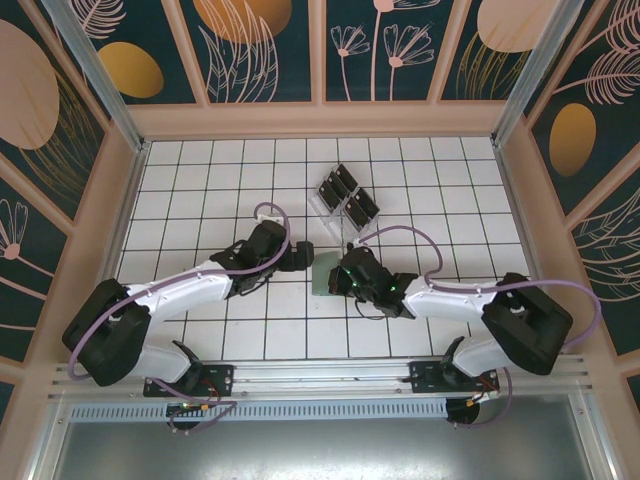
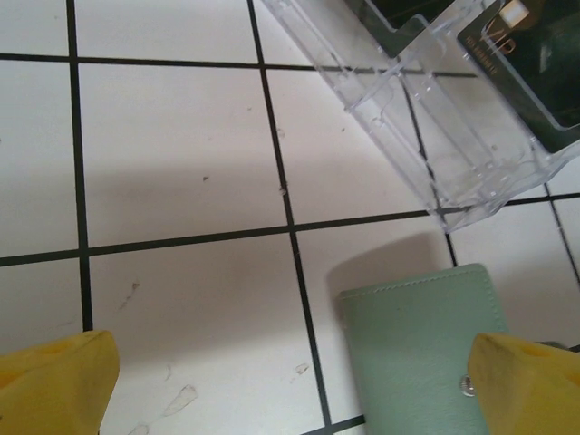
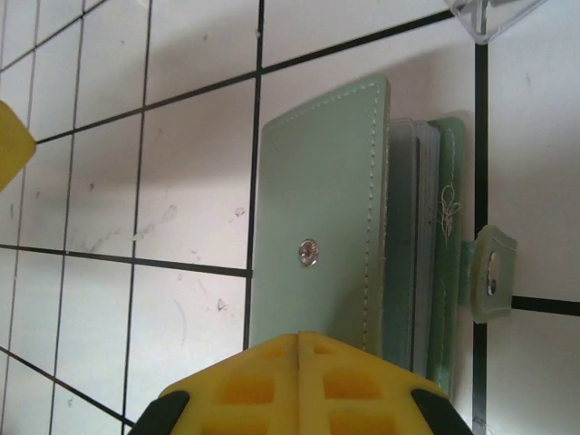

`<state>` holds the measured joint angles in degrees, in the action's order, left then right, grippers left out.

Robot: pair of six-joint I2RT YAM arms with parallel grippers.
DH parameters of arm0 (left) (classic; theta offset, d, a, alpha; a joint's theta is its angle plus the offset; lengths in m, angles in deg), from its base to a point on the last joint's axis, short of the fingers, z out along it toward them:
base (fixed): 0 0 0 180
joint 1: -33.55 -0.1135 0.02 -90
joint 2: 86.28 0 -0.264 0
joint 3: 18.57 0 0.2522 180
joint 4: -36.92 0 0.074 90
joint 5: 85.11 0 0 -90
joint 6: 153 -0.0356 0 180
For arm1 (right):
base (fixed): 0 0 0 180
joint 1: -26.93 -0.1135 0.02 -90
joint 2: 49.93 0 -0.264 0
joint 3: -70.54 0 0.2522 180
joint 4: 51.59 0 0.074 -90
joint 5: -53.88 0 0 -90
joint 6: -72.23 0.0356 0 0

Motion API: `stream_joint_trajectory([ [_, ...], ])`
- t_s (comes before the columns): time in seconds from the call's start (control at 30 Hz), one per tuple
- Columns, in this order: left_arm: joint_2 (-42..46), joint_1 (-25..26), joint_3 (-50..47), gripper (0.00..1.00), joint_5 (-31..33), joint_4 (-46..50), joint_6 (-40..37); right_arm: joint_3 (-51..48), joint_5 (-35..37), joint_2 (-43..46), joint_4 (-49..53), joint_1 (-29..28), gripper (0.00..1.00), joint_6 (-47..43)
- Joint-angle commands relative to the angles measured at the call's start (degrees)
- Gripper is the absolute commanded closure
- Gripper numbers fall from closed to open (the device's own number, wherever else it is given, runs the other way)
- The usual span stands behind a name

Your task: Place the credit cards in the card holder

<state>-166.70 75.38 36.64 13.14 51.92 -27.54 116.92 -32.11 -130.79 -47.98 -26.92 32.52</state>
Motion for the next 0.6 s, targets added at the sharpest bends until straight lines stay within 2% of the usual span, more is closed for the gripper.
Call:
stream_joint_trajectory([
  [0.0, -1.8, -0.4, -0.3, 0.02, 1.1, 3.6, -3.6, 0.2, -0.4, -2.4, -3.8, 1.2, 1.0, -0.4],
  [0.23, -3.6, -0.2, -2.0, 0.01, -1.7, 2.7, -4.4, -0.7, -2.0, -6.1, -7.1, 3.7, 1.0, -1.0],
  [0.57, -6.0, 0.1, -1.6, 0.02, -1.5, 0.3, -6.0, -0.7, -2.8, -8.3, -8.3, 4.0, 1.0, -1.0],
])
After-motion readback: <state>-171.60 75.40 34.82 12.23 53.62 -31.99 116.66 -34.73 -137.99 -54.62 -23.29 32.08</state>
